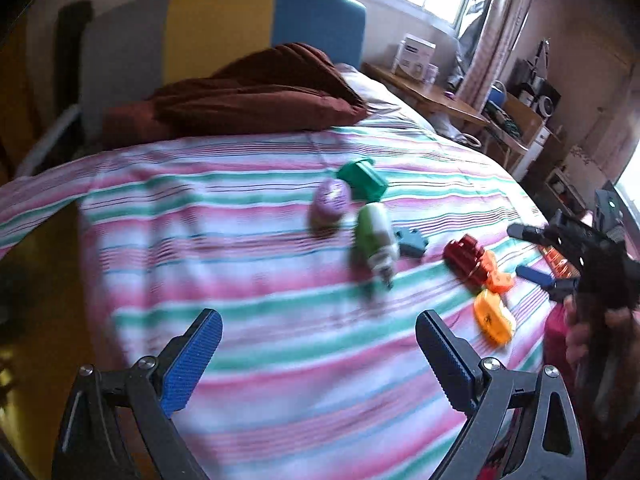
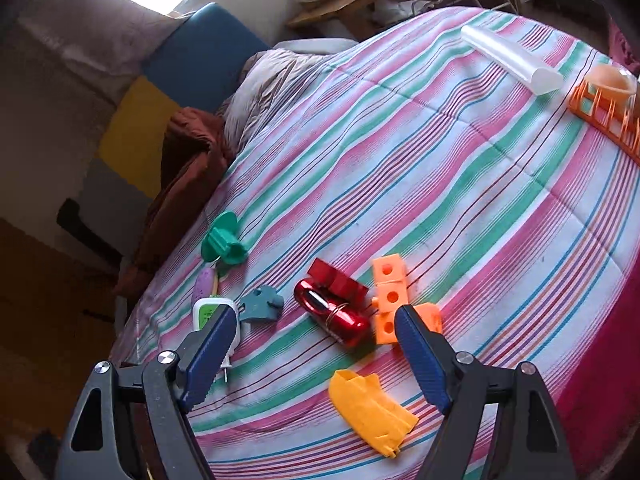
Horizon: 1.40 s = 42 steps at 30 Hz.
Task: Organize rigid objects
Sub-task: 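Move both tools back to the toys and grasp the white-green diffuser with the left tool, then grasp the yellow-orange plastic piece with the right tool while the left tool holds the diffuser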
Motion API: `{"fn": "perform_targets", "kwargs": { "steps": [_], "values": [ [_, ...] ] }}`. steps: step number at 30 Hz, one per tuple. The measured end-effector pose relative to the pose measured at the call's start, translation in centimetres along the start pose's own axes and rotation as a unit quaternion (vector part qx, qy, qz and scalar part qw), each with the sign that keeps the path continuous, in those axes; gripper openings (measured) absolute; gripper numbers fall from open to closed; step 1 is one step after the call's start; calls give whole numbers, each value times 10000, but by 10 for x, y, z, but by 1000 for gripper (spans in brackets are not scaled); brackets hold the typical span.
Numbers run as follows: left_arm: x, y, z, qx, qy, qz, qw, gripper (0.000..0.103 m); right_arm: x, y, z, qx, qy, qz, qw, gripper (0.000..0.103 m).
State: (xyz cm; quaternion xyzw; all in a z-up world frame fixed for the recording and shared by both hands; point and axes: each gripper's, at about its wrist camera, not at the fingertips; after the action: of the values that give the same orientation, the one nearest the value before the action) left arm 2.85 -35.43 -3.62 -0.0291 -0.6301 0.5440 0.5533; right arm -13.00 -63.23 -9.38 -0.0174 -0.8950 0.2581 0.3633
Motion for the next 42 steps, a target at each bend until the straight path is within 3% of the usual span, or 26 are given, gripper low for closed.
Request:
{"fn": "perform_targets", "kwargs": {
  "steps": [6, 15, 16, 17, 18, 23, 31, 36, 40, 42],
  "values": [
    [-57, -25, 19, 112, 318, -144, 9993, 88, -5, 0, 1, -49, -34, -140, 9999, 83],
    [-133, -44, 45, -149, 286, -428, 9986, 79, -6, -1, 3, -141, -135, -157, 9997, 83],
    [-139, -43, 45, -160, 255, -472, 9984, 75, -6, -1, 4, -174, -146, -157, 9996, 83],
    [-147, -43, 44, -152, 175, -559, 9982, 52, -6, -2, 5, -196, -137, -147, 9996, 83],
    [-151, -41, 42, -82, 212, -600, 9979, 46, -6, -2, 6, -199, -119, -142, 9996, 83],
    [-135, -26, 47, -298, 81, -385, 9988, 45, -5, -5, 11, -292, -48, -78, 9995, 83],
    [-91, 8, 24, 20, 118, -449, 9989, 46, -6, -9, 32, -836, 54, -96, 9964, 83],
    [-58, 35, 19, -89, 128, -365, 9992, 46, -20, -5, 29, -727, 136, -474, 9961, 84],
    [-38, 52, 20, -264, 87, -288, 9992, 46, -43, 8, 16, -419, 145, -1187, 9919, 84],
    [-30, 58, 19, -271, 57, -304, 9992, 46, -47, 12, 7, -91, 297, -1286, 9912, 84]
  ]
}}
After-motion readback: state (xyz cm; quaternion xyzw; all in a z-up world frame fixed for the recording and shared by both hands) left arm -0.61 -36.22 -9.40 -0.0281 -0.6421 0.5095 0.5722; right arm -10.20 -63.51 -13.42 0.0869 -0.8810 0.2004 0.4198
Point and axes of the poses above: each gripper's, at about its wrist camera, not at the fingertips, and x roughly against the way its jaws point, z to its right, y to its underside, and after that the axes turned 9 degrees about z, right-handed
